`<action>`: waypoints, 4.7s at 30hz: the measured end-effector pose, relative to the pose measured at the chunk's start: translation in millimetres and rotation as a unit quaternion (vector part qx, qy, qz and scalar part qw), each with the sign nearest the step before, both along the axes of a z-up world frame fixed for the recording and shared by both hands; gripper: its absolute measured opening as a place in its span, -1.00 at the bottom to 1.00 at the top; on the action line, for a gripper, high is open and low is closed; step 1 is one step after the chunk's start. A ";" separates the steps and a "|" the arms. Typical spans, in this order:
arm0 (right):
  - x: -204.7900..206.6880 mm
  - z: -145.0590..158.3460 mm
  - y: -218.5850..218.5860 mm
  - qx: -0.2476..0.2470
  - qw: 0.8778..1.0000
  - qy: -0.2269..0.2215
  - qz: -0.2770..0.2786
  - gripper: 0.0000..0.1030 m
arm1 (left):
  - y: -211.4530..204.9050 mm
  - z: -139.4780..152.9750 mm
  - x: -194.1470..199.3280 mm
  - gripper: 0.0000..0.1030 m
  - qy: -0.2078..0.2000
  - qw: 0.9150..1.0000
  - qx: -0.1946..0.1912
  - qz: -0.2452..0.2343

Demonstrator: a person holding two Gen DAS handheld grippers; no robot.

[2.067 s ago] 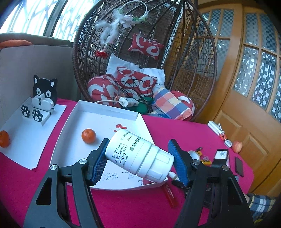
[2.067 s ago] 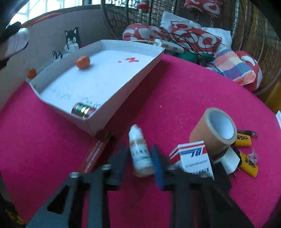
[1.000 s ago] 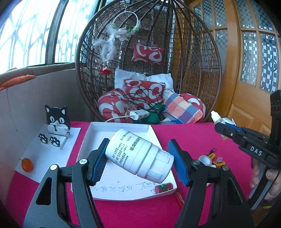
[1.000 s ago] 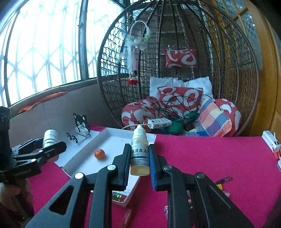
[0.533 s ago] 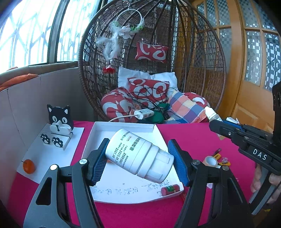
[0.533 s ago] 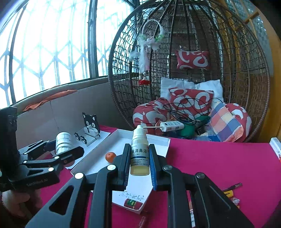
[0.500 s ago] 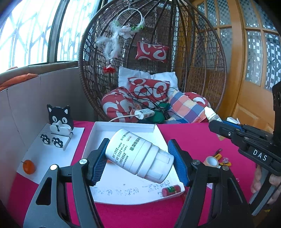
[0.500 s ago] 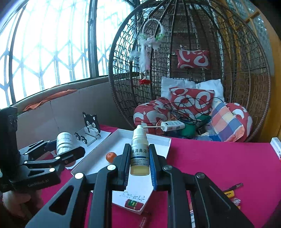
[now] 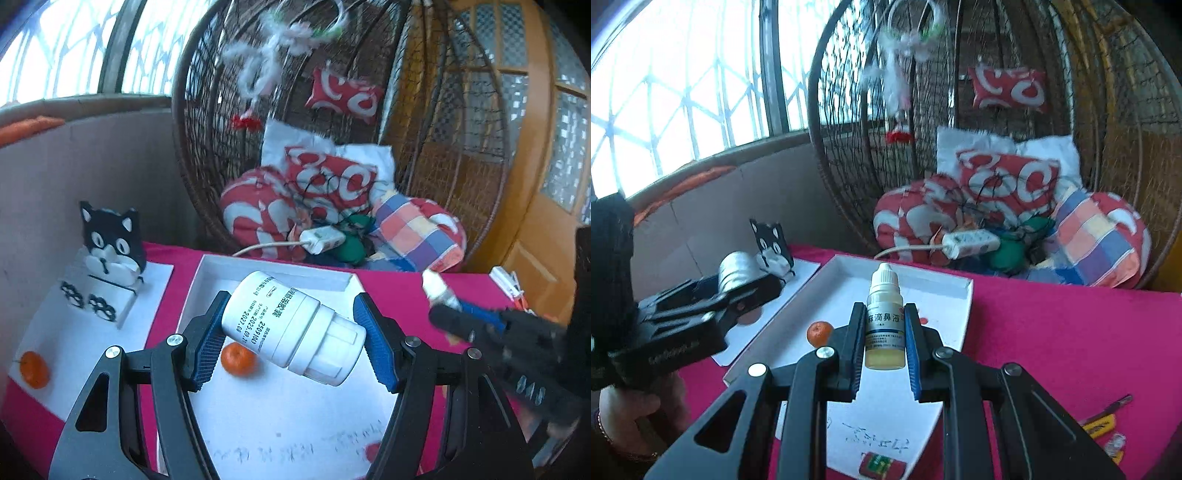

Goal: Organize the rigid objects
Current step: 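Lower the pill bottle into the tray with the left gripper while the right places the eye-drop bottle, then withdraw both open grippers from the tray toward the remaining objects, then grasp the red tag with the left gripper while the right grasps the medicine box, then carry the red tag and medicine box over the white tray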

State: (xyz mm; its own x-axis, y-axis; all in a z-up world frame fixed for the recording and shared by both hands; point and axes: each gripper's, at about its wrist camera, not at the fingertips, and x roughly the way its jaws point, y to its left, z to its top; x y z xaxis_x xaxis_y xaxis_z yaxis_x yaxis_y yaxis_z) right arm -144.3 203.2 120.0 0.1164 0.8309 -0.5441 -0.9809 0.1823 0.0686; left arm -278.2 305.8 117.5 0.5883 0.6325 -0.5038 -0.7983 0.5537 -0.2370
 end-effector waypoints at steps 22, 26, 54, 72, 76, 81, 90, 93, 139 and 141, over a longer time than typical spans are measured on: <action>-10.0 -83.0 53.0 -0.107 0.994 -0.018 -0.006 0.90 | 58.0 -62.0 9.0 1.00 0.029 0.994 -0.053 0.096; -12.6 -75.4 39.5 -0.082 0.996 -0.032 -0.015 1.00 | 48.5 -47.9 -5.1 1.00 0.011 0.993 -0.028 0.113; 59.4 -38.4 -171.4 0.005 0.995 -0.045 -0.084 1.00 | -123.2 -64.1 20.5 0.99 0.028 0.991 -0.041 -0.122; 97.5 -57.8 -227.2 0.016 0.994 -0.007 -0.111 0.99 | -170.2 -131.6 112.7 0.46 0.180 0.971 -0.081 -0.134; 79.4 -70.1 -198.4 -0.011 0.998 -0.025 -0.061 0.99 | -176.1 -134.8 115.6 0.36 0.201 0.968 -0.056 -0.137; 72.8 -78.5 -171.7 -0.029 0.999 -0.014 -0.034 0.99 | -170.2 -132.6 102.5 -0.21 0.195 0.969 -0.054 -0.141; 71.9 -99.5 -142.8 -0.077 0.997 -0.011 -0.015 0.58 | -167.9 -129.0 84.9 -0.68 0.177 0.969 -0.068 -0.160; 73.3 -106.7 -136.1 -0.087 0.996 -0.014 -0.026 0.53 | -168.3 -128.3 83.7 -0.68 0.172 0.969 -0.072 -0.163; 36.8 -6.7 -182.6 0.066 0.997 -0.034 -0.032 -0.39 | -191.3 -30.0 38.7 -0.68 0.058 0.986 0.060 -0.147; 34.8 -4.9 -181.3 0.068 0.997 -0.033 -0.030 -0.39 | -189.0 -29.3 35.4 -0.68 0.055 0.986 0.060 -0.143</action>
